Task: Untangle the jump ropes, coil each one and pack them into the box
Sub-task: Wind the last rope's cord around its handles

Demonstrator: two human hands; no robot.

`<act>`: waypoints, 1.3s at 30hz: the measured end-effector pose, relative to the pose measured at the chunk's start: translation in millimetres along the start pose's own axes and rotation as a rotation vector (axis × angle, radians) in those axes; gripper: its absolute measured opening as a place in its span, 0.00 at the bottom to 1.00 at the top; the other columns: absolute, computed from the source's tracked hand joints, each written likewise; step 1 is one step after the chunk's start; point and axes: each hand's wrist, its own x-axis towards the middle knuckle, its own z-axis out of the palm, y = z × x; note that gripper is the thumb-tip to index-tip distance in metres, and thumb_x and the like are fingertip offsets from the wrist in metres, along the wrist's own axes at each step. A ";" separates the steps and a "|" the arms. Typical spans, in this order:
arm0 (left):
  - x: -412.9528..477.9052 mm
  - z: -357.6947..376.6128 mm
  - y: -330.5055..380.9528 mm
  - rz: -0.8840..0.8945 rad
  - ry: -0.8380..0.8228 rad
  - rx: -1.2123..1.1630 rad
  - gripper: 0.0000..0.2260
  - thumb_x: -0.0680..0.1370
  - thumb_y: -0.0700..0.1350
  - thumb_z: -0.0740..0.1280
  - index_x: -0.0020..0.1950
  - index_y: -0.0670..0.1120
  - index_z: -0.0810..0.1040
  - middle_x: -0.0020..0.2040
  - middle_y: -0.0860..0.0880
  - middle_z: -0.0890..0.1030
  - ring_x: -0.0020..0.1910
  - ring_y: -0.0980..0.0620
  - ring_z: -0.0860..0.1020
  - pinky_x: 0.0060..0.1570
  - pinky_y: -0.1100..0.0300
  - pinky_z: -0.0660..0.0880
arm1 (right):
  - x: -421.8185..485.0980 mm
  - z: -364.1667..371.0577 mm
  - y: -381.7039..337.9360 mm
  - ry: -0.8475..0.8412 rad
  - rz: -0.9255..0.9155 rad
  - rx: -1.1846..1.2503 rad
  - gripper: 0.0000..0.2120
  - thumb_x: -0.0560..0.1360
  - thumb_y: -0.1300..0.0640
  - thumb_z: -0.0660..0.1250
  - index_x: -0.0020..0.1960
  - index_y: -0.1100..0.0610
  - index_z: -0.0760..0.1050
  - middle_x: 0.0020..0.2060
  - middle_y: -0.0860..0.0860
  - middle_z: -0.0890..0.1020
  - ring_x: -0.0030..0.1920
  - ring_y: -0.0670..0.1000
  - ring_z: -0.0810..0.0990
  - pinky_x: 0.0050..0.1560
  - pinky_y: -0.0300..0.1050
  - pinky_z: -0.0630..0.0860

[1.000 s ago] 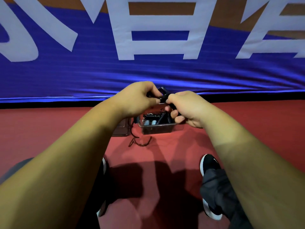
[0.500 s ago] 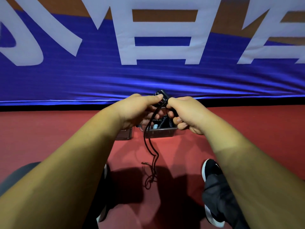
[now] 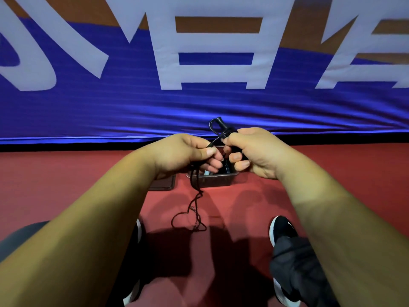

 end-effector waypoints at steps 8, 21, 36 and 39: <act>2.2 4.2 1.6 0.006 0.053 0.016 0.16 0.85 0.53 0.65 0.61 0.44 0.85 0.41 0.48 0.81 0.32 0.54 0.66 0.38 0.57 0.64 | 4.7 3.0 1.8 0.091 -0.085 -0.066 0.01 0.80 0.62 0.64 0.49 0.60 0.72 0.41 0.58 0.75 0.28 0.49 0.69 0.26 0.42 0.61; 8.2 2.3 4.2 0.104 0.243 -0.085 0.14 0.82 0.51 0.70 0.57 0.42 0.87 0.33 0.51 0.76 0.33 0.55 0.75 0.37 0.63 0.72 | 4.5 2.6 1.0 0.100 -0.086 -0.020 0.04 0.81 0.63 0.65 0.47 0.60 0.73 0.38 0.55 0.76 0.28 0.49 0.69 0.27 0.43 0.61; 11.0 5.1 -11.8 -0.025 0.087 0.095 0.07 0.85 0.38 0.65 0.57 0.43 0.83 0.51 0.42 0.87 0.52 0.43 0.84 0.62 0.49 0.80 | -8.1 5.8 -0.4 -0.083 -0.048 -0.069 0.07 0.82 0.58 0.69 0.47 0.57 0.73 0.36 0.53 0.75 0.28 0.47 0.64 0.25 0.39 0.54; 14.6 11.3 -16.3 0.003 0.101 0.126 0.09 0.85 0.38 0.65 0.55 0.47 0.85 0.51 0.42 0.87 0.53 0.44 0.84 0.65 0.48 0.79 | -12.1 8.1 -3.6 -0.113 -0.055 -0.061 0.05 0.82 0.58 0.67 0.50 0.57 0.72 0.35 0.53 0.75 0.28 0.48 0.63 0.25 0.39 0.53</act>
